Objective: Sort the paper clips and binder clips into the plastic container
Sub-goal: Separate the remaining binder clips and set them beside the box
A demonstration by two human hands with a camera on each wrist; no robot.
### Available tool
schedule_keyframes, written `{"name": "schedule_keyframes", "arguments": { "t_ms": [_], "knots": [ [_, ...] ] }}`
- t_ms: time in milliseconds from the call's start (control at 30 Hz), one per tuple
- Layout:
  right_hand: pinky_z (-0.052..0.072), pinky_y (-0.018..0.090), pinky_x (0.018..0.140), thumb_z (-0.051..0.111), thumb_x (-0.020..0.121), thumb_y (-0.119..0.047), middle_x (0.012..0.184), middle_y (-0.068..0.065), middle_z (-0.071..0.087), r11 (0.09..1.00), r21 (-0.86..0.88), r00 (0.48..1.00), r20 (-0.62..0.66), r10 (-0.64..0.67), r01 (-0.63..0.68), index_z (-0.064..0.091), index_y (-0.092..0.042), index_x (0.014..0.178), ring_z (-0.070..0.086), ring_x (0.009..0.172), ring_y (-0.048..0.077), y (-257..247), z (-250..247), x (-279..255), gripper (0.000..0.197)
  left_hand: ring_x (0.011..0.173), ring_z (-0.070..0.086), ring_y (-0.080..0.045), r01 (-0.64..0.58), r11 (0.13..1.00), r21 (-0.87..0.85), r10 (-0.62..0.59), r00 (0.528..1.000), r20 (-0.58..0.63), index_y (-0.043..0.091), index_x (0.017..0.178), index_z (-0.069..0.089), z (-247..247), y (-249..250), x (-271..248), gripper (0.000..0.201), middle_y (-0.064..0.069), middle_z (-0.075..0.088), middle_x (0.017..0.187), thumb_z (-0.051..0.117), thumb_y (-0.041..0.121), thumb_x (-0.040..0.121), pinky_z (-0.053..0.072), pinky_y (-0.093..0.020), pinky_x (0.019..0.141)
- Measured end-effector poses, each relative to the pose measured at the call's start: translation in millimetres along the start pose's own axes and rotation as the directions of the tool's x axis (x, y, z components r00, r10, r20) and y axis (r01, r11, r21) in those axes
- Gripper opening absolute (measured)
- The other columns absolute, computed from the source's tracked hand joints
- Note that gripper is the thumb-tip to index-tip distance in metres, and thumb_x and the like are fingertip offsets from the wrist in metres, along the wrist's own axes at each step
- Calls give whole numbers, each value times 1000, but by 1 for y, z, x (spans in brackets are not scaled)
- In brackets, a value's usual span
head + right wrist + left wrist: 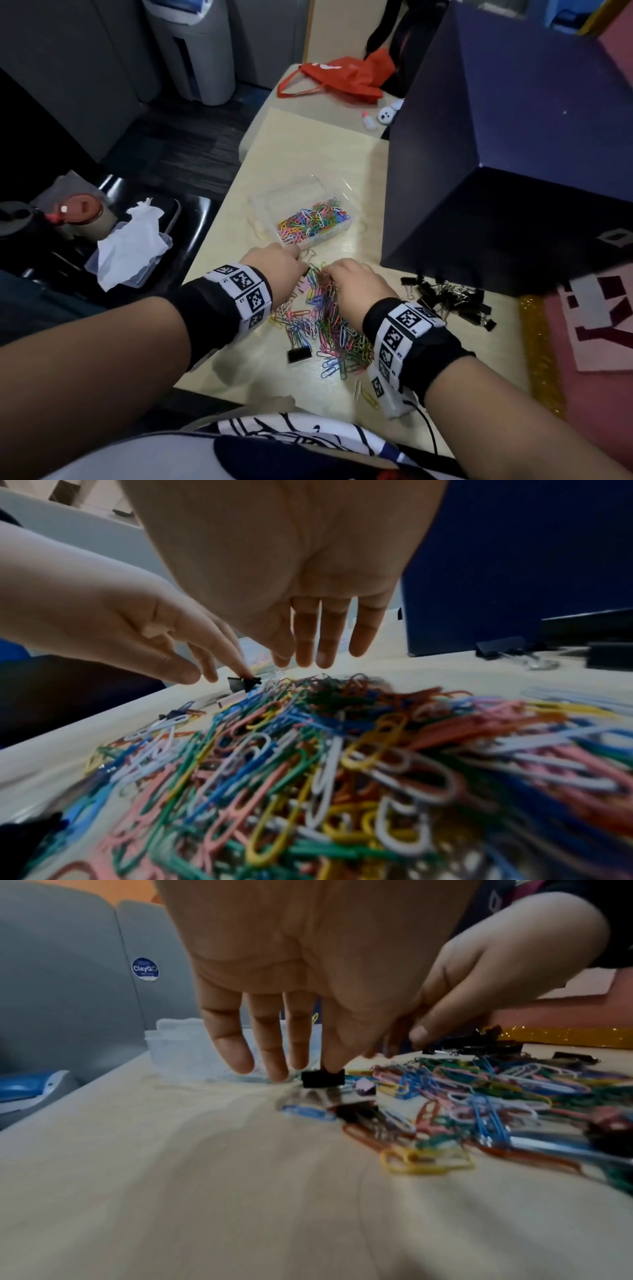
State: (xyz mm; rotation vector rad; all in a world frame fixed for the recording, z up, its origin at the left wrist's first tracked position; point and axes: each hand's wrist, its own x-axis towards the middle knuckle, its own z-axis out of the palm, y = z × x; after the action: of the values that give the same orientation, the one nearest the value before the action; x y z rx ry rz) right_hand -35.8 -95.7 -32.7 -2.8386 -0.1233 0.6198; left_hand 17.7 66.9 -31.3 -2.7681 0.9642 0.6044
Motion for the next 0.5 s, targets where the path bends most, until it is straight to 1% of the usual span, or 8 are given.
{"name": "schedule_keyframes", "arguments": {
  "t_ms": [67,100,133,200,267,367,433,500],
  "knots": [
    [30,43,110,38,85,-4,154,-4,25,998,-56,997,76,-29,33,30,-28,146,30,136,25,-5,1,3,67,104,55,-27,7,999,-32,-8,1000,-19,22,124,54,5,-4,-2,36,-3,49,121,53,14,89,53,-40,80],
    [29,43,110,39,85,-4,154,-4,25,995,-93,996,87,-20,28,31,-27,146,30,136,26,-6,1,3,66,102,56,-27,13,998,-61,-14,1000,-26,21,122,55,7,-7,-2,33,-3,50,119,53,15,89,53,-42,82],
    [31,42,108,39,84,-6,150,-2,31,993,-122,998,70,0,8,37,-26,142,33,133,26,-7,2,4,61,99,57,-26,20,996,-90,-22,999,-29,20,119,57,8,-10,-2,30,-4,51,117,53,18,90,53,-42,83],
    [34,41,101,40,84,-8,134,1,45,986,-156,998,-4,56,-56,50,-25,129,41,123,25,-8,2,5,49,95,59,-26,32,991,-129,-36,999,-28,17,113,59,9,-16,-3,24,-5,52,114,53,26,91,53,-41,82],
    [35,40,98,42,85,-10,125,1,48,985,-155,996,-51,72,-79,54,-24,123,44,118,25,-12,2,8,42,93,60,-26,44,988,-149,-48,999,-22,16,108,57,8,-19,-5,25,-6,53,110,55,33,90,53,-38,79],
    [34,39,97,43,88,-11,124,1,48,991,-132,998,-62,-34,25,54,-25,125,43,118,25,-21,3,13,40,94,59,-26,48,984,-170,-52,999,-17,16,104,57,8,-22,-4,21,-6,54,106,57,30,89,51,-35,79],
    [33,39,98,42,92,-16,127,0,48,982,-144,991,-30,-127,122,52,-26,128,42,119,25,-28,6,13,38,94,59,-27,44,980,-195,-51,998,-29,16,102,56,9,-24,-4,18,-6,56,103,57,27,87,51,-37,81],
    [33,40,99,43,93,-23,127,0,49,968,-197,987,-15,-158,152,53,-25,128,42,118,25,-31,10,12,36,93,59,-27,41,972,-232,-53,997,-47,17,100,56,9,-26,-6,18,-6,57,101,56,26,85,51,-38,81]
  ]
}}
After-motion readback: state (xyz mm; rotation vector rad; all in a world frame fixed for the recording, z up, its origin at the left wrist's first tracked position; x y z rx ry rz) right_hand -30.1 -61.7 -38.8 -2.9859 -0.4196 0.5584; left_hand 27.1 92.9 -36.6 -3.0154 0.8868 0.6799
